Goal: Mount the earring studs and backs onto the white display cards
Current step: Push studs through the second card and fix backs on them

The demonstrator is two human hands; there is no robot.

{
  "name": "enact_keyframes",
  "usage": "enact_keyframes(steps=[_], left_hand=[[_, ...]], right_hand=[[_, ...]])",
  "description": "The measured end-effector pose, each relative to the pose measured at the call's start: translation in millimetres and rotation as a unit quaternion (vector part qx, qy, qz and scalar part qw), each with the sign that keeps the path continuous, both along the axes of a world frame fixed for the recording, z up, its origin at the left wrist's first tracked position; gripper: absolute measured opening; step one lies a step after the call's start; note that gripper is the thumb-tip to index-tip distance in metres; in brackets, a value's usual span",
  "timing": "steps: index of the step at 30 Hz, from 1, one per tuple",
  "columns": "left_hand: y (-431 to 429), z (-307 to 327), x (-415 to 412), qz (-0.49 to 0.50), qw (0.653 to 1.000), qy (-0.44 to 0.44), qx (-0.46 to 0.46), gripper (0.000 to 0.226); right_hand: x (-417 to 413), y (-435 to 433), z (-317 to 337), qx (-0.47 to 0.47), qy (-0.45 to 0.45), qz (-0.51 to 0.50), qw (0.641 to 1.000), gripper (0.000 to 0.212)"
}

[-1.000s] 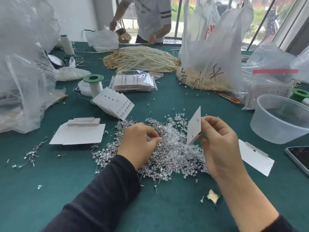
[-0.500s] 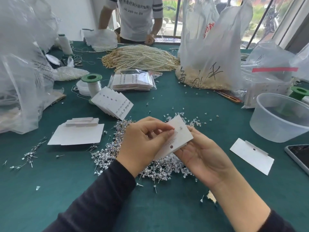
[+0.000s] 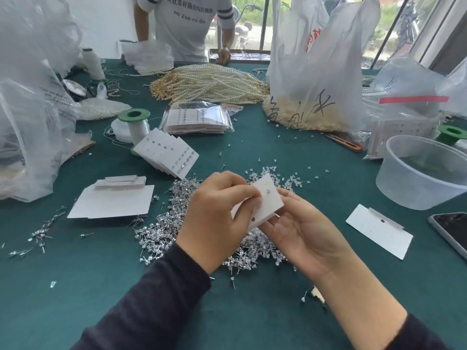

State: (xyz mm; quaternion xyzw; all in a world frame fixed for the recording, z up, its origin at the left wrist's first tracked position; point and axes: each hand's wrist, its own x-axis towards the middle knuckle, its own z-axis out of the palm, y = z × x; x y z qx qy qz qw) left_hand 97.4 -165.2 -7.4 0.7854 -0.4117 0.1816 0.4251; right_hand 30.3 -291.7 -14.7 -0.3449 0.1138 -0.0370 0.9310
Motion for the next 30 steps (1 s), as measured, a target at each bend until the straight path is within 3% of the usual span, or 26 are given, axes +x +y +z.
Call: enact_keyframes(steps=[4,8,11,13,15,16,17,18,19,20,21,26,30], left_hand=[[-2,-2,-6,-0.018,0.997,-0.006,0.08,0.047],[-4,-7,-4,0.016,0.998,-0.018,0.06,0.027],[-4,-5,-2,0.04,0.999,-0.001,0.008,0.018],[-4,-4,-2,0.064,0.997,0.031,-0.026,0.012],[-4,-4,0,0.077,0.987,0.128,-0.058,0.025],[-4,-3,1,0.074,0.971,0.207,-0.094,0.029],[-3,-2,2,0.062,0.94,0.301,-0.146,0.028],[-3,-1,4,0.05,0.895,0.397,-0.197,0.026],[-2,-1,6,0.037,0.844,0.478,-0.239,0.028],[-1,-1,9,0.024,0.798,0.537,-0.271,0.029],[0,-1,12,0.015,0.764,0.572,-0.297,0.026],[4,-2,18,-0.037,0.679,0.648,-0.344,0.008],[2,-4,18,-0.035,0.655,0.67,-0.348,0.009]], right_hand=[[2,0,1,0.014,0.009,-0.027,0.999,0.053],[1,4,1,-0.004,-0.014,-0.024,1.0,0.027],[-1,8,-1,-0.035,-0.037,-0.019,0.999,0.022],[0,10,-2,-0.085,-0.047,-0.034,0.995,0.021],[0,5,-1,-0.21,-0.032,-0.09,0.973,0.015],[-1,-1,-1,-0.339,-0.002,-0.133,0.931,0.014],[-3,-8,-1,-0.502,0.044,-0.162,0.849,0.015],[-4,-15,-2,-0.644,0.088,-0.154,0.744,0.015],[-5,-20,-4,-0.738,0.127,-0.113,0.654,0.018],[-5,-23,-6,-0.786,0.158,-0.065,0.594,0.022],[-5,-23,-9,-0.803,0.176,-0.03,0.568,0.023],[0,-17,-12,-0.789,0.144,-0.082,0.591,0.01],[0,-20,-13,-0.757,0.125,-0.136,0.626,0.017]])
